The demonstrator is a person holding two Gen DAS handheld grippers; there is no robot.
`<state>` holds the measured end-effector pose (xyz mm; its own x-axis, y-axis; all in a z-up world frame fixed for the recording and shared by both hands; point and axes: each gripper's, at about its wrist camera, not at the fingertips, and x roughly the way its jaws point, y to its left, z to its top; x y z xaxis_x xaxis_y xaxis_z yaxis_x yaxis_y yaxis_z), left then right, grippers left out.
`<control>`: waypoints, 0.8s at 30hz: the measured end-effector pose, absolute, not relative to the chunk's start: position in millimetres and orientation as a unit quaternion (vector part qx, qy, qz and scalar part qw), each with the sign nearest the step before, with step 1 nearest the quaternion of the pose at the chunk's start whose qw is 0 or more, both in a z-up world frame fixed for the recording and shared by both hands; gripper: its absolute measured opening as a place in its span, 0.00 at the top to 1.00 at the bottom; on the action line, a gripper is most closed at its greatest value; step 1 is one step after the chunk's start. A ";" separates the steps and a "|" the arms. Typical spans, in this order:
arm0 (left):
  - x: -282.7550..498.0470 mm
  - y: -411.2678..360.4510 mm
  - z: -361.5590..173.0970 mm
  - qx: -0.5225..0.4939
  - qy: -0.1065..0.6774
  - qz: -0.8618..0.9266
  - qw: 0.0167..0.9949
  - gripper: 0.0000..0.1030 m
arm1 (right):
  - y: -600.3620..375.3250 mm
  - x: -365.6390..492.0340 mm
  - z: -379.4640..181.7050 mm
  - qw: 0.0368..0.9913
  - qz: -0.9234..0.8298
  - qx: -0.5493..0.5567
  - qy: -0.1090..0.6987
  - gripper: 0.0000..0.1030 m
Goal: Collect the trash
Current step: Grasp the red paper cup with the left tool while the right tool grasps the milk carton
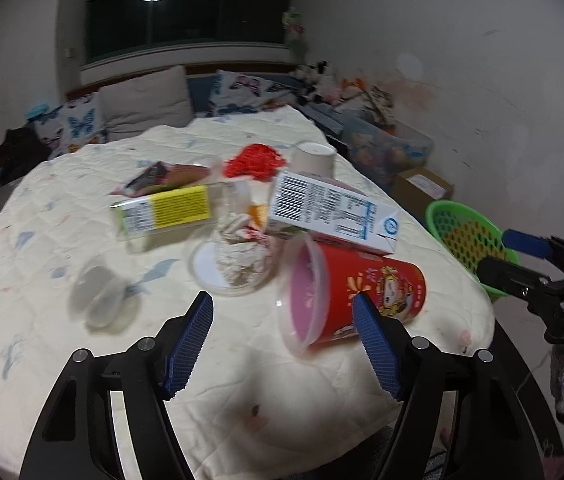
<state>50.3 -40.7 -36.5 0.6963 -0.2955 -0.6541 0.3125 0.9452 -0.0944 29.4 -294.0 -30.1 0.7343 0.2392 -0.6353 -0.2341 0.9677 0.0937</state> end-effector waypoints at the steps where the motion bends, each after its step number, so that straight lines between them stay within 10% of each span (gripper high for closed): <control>1: 51.9 -42.1 -38.0 0.010 0.355 -0.177 0.918 0.33 | -294.5 29.9 -30.1 0.931 0.127 0.003 0.342 0.04; 24: 70.3 -57.6 -61.8 -0.047 0.375 -0.323 0.868 0.79 | -283.7 48.6 -29.1 0.924 0.152 -0.017 0.349 0.04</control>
